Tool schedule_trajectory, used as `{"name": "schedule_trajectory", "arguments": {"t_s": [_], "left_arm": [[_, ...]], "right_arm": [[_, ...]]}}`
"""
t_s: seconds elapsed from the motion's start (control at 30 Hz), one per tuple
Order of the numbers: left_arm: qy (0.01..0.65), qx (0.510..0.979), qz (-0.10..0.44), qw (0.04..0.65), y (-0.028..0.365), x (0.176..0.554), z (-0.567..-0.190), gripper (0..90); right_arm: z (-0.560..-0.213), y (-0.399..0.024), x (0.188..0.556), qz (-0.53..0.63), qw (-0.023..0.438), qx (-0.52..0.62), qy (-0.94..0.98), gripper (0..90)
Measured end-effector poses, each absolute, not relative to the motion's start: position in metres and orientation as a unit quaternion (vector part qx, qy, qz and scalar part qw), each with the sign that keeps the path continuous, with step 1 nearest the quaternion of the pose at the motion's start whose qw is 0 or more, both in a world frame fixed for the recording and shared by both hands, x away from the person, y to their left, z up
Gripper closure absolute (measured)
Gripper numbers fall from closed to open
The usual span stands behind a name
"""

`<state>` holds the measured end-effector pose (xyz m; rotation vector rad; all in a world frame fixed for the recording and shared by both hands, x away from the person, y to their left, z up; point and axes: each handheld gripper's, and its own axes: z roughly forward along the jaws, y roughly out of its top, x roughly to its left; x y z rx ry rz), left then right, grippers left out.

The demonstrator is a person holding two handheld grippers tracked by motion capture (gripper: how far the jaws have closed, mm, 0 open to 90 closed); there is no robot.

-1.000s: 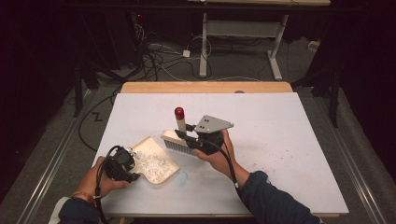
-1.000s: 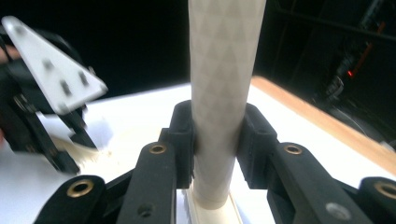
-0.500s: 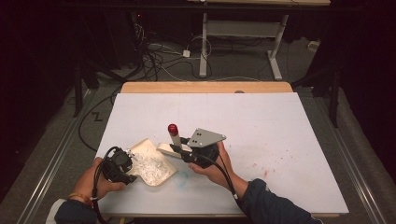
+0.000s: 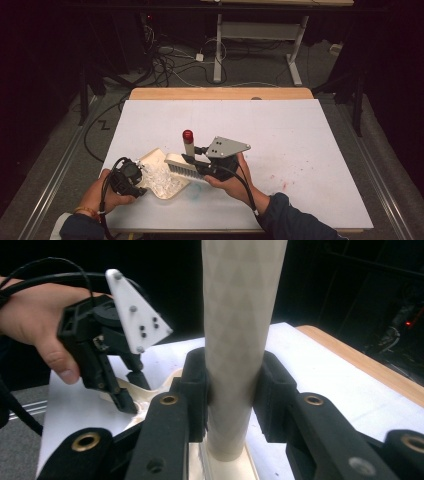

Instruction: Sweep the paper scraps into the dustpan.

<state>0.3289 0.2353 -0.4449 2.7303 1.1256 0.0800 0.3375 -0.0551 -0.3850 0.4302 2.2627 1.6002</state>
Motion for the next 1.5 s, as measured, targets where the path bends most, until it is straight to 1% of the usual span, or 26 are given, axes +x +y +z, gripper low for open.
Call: {"name": "schedule_trajectory", "arguments": {"t_s": [0.33,0.57,0.87,1.03,1.2,1.5], "left_arm": [[0.384,0.917,0.036,0.106,0.235,0.332,-0.446,63.3],[0.390,0.913,0.037,0.109,0.234,0.332,-0.447,63.3],[0.393,0.911,0.041,0.113,0.234,0.332,-0.448,63.3],[0.398,0.908,0.046,0.118,0.233,0.332,-0.448,63.3],[0.405,0.904,0.052,0.128,0.231,0.333,-0.449,63.3],[0.418,0.893,0.052,0.154,0.230,0.336,-0.451,63.3]], "right_arm": [[-0.378,-0.096,0.343,0.565,0.188,0.179,0.783,70.8],[-0.365,-0.129,0.341,0.567,0.203,0.190,0.776,70.8],[-0.373,-0.190,0.331,0.545,0.215,0.216,0.781,70.8],[-0.376,-0.222,0.330,0.537,0.217,0.237,0.780,70.8],[-0.375,-0.246,0.325,0.528,0.219,0.230,0.788,70.7],[-0.372,-0.284,0.313,0.514,0.205,0.231,0.800,70.7]]}}
